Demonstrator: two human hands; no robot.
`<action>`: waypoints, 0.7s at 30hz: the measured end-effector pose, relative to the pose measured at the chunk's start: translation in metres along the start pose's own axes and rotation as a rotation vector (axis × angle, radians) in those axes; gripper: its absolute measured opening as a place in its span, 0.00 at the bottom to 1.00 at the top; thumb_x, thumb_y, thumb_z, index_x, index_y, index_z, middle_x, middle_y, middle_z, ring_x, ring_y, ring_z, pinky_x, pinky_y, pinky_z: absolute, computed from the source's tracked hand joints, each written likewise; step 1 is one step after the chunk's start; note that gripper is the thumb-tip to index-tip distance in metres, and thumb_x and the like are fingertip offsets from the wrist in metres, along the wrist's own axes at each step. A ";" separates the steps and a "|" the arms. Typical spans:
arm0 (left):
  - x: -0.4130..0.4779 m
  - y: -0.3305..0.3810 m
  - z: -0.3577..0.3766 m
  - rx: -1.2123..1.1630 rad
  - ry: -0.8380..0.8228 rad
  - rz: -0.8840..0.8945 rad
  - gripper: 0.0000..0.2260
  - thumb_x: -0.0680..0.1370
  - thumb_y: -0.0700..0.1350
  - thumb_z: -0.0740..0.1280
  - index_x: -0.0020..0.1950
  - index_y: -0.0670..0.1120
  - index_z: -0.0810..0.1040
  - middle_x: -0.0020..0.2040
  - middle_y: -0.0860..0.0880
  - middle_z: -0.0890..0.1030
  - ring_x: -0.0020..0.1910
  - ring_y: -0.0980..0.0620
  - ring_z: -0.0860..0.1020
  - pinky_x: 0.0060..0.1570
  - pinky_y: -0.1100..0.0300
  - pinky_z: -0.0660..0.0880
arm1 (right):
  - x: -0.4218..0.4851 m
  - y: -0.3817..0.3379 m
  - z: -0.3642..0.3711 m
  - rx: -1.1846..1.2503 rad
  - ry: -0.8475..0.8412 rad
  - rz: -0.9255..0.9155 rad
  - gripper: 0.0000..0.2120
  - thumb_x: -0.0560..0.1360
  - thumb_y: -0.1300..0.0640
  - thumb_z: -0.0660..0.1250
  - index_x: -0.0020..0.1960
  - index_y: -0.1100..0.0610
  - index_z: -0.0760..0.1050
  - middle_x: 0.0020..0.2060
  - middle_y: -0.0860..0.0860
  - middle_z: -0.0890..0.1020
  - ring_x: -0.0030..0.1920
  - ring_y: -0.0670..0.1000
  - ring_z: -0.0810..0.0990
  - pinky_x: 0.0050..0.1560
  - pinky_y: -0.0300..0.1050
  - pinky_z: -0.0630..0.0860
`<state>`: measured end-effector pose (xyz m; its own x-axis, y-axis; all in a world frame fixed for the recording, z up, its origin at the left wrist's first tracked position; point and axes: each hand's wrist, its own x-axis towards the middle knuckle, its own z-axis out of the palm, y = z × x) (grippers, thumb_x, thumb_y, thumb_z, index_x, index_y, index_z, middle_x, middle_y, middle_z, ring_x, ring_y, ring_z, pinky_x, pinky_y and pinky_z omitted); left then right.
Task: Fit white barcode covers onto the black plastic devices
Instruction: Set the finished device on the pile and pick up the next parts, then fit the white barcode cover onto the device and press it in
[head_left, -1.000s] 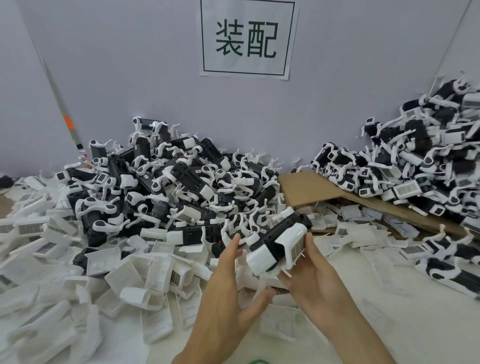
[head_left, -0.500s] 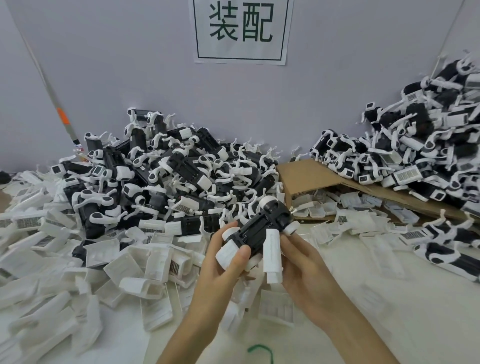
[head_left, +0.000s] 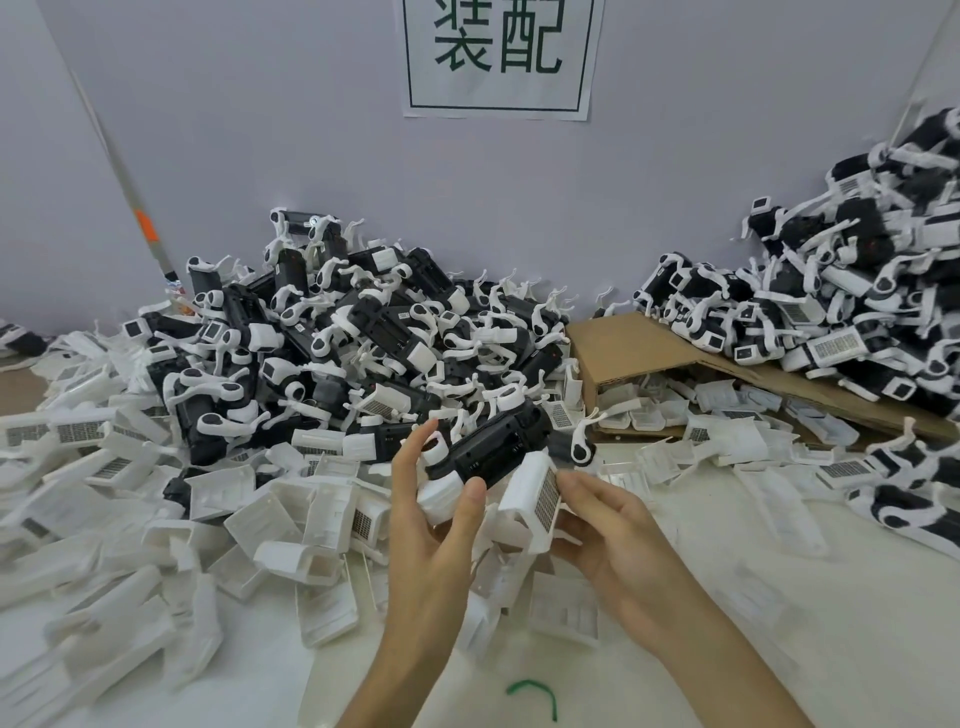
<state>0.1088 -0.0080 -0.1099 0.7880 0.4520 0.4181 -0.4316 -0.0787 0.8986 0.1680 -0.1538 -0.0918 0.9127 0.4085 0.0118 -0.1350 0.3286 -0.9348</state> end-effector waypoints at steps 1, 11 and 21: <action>0.000 0.000 0.000 0.024 0.000 0.009 0.23 0.75 0.56 0.67 0.68 0.71 0.67 0.73 0.63 0.69 0.69 0.43 0.74 0.68 0.46 0.72 | 0.000 -0.001 -0.001 0.003 0.018 -0.029 0.12 0.71 0.52 0.67 0.46 0.59 0.86 0.41 0.57 0.85 0.39 0.50 0.82 0.38 0.44 0.80; -0.004 -0.002 0.006 0.126 -0.030 0.134 0.21 0.75 0.60 0.67 0.65 0.73 0.65 0.69 0.49 0.75 0.67 0.40 0.76 0.69 0.40 0.69 | -0.001 0.003 0.001 -0.139 0.195 -0.275 0.14 0.71 0.47 0.69 0.49 0.56 0.84 0.44 0.55 0.87 0.46 0.54 0.87 0.49 0.44 0.83; -0.007 -0.004 0.007 0.261 -0.067 0.301 0.28 0.75 0.51 0.73 0.67 0.71 0.63 0.61 0.67 0.75 0.62 0.59 0.77 0.57 0.68 0.74 | -0.005 0.002 0.007 -0.111 0.197 -0.351 0.05 0.76 0.61 0.70 0.52 0.58 0.79 0.45 0.50 0.85 0.45 0.53 0.87 0.43 0.42 0.83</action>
<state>0.1077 -0.0171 -0.1156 0.6738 0.3161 0.6679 -0.5281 -0.4261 0.7345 0.1602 -0.1496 -0.0916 0.9538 0.1137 0.2781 0.2296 0.3209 -0.9188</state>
